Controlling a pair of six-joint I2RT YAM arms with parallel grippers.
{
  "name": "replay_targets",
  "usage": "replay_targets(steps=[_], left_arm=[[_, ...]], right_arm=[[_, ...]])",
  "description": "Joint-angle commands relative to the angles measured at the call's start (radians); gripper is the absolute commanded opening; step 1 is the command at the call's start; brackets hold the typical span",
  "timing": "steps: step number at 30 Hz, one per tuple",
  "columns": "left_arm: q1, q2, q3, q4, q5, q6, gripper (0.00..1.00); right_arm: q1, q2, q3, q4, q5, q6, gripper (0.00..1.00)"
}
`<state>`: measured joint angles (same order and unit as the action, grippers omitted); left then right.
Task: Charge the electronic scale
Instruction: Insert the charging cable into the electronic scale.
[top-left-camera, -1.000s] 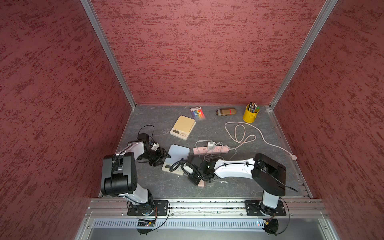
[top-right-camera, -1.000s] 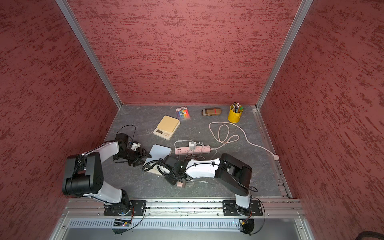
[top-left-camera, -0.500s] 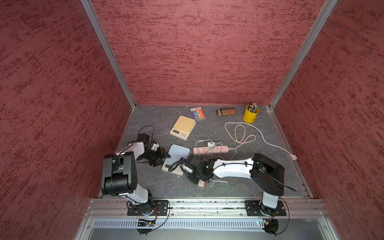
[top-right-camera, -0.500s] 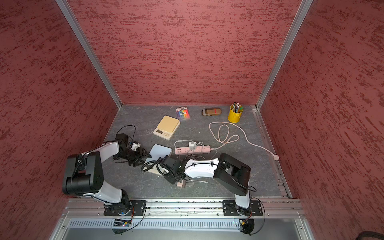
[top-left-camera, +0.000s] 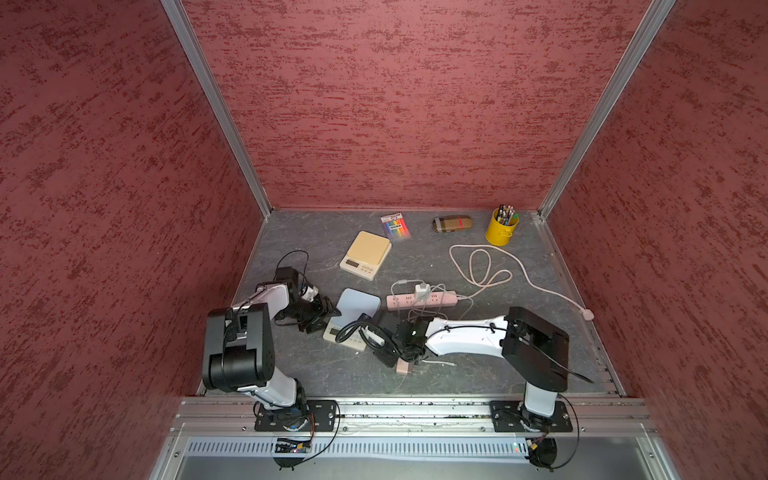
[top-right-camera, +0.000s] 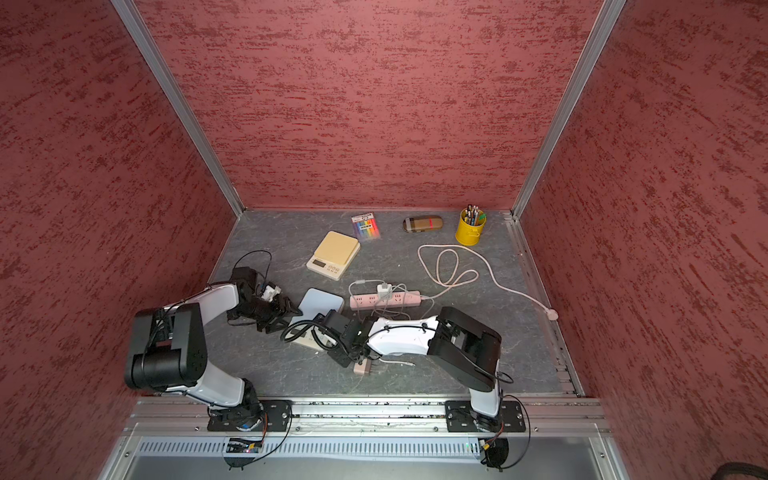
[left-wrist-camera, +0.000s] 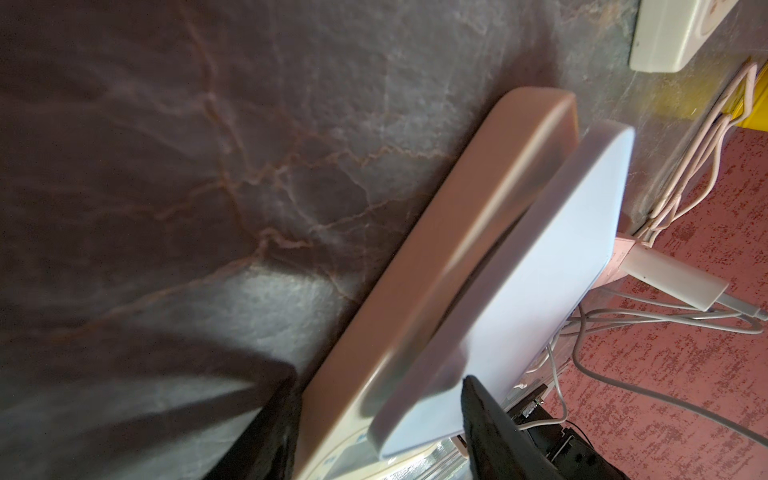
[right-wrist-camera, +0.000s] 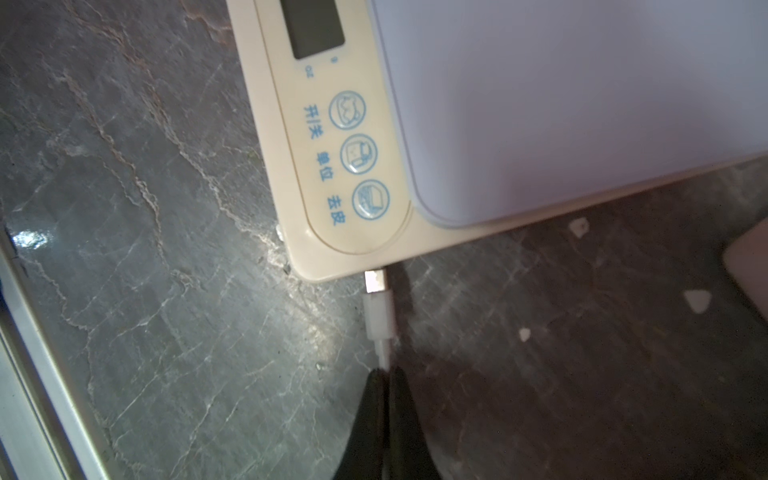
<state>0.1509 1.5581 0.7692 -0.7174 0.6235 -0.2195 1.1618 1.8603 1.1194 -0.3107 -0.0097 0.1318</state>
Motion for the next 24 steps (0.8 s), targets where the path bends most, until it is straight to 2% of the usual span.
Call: replay_targets(steps=[1,24], left_arm=[[-0.014,0.009,-0.004,-0.011,0.016,0.003,0.62],[-0.023,0.016,-0.005,-0.013,0.013,0.0,0.62]], right_arm=[[0.004,-0.003,0.028,0.032,0.018,0.022,0.0],[0.004,-0.027,-0.014,0.058,0.062,0.048,0.0]])
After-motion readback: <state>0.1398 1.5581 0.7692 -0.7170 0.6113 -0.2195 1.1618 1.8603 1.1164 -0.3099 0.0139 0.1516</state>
